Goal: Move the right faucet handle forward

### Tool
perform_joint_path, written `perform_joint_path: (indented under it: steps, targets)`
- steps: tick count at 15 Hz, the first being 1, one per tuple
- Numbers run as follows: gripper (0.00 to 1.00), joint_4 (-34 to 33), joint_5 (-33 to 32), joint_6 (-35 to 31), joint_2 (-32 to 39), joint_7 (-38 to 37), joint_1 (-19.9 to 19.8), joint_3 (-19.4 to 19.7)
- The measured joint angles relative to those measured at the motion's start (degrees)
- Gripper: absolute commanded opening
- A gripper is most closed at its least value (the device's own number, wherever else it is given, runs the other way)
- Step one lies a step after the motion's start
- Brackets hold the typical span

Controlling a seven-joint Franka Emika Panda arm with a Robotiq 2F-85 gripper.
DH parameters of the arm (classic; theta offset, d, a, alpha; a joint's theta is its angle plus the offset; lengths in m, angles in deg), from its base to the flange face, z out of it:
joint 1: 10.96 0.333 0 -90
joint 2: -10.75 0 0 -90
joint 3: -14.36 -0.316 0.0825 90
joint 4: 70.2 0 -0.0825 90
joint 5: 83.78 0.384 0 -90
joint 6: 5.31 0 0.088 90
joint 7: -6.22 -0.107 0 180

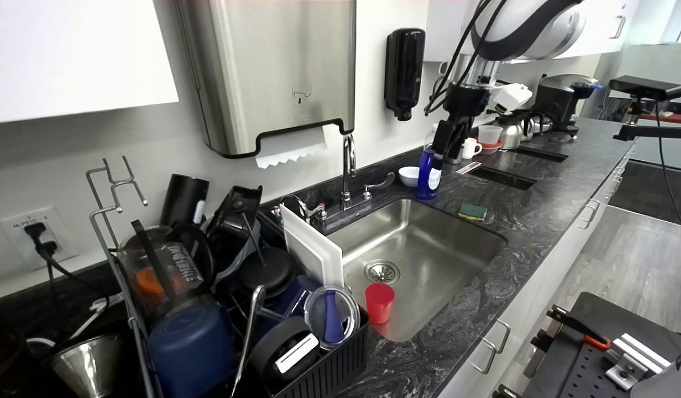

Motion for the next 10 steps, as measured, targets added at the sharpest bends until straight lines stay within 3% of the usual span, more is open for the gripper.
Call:
perform_joint_path:
  steps: [5, 10]
  targets:
    - [1.0, -6.8, -1.99, -2.78, 7.67, -2.91, -2.31, 0.06]
    - [1.0, -6.45, -1.99, -2.73, 7.25, -2.91, -2.29, -0.19]
